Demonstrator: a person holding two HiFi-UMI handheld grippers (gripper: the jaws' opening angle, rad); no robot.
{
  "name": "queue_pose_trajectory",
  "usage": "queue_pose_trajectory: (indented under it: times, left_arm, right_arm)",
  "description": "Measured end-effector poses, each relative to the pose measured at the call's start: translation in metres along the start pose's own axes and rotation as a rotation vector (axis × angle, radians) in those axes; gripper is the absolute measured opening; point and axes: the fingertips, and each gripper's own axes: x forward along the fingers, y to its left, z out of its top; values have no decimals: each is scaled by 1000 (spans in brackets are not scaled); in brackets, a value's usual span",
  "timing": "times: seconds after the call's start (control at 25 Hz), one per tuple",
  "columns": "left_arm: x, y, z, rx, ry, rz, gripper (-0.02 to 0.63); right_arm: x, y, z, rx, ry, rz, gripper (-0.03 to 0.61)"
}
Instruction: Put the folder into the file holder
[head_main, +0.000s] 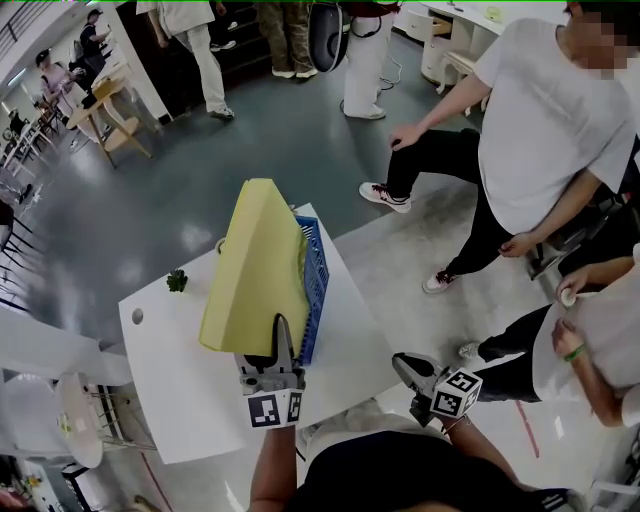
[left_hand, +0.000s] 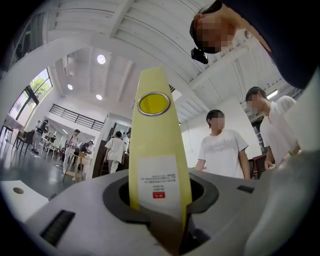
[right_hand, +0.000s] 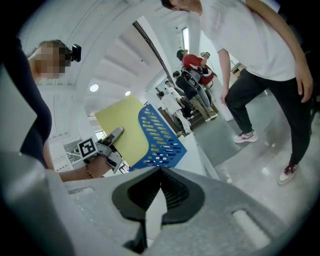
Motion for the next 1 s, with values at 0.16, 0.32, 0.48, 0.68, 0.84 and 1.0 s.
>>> queue_pose_trajectory:
  times: [0.16, 0.32, 0.48, 0.68, 0.84, 1.0]
  left_arm:
    - [-1, 1, -18, 10, 30, 9, 160]
    - [-3, 3, -31, 26, 45, 22, 164]
    - [-7, 4, -40, 39, 57, 20, 169]
    - [-5, 3, -42, 17, 56, 9, 187]
    - [-6, 5, -50, -11, 98, 10, 206]
    - [-11, 0, -60, -3, 138, -2, 207]
  right_arm:
    - [-3, -6, 0, 4, 0, -17, -3]
    - [-6, -8, 4, 2, 0, -25, -3]
    - [-7, -9, 6, -7, 5, -37, -3]
    - [-9, -8, 4, -6, 7, -44, -3]
    - [-8, -4, 4, -13, 7, -39, -3]
    - [-8, -1, 3, -11, 2, -36, -3]
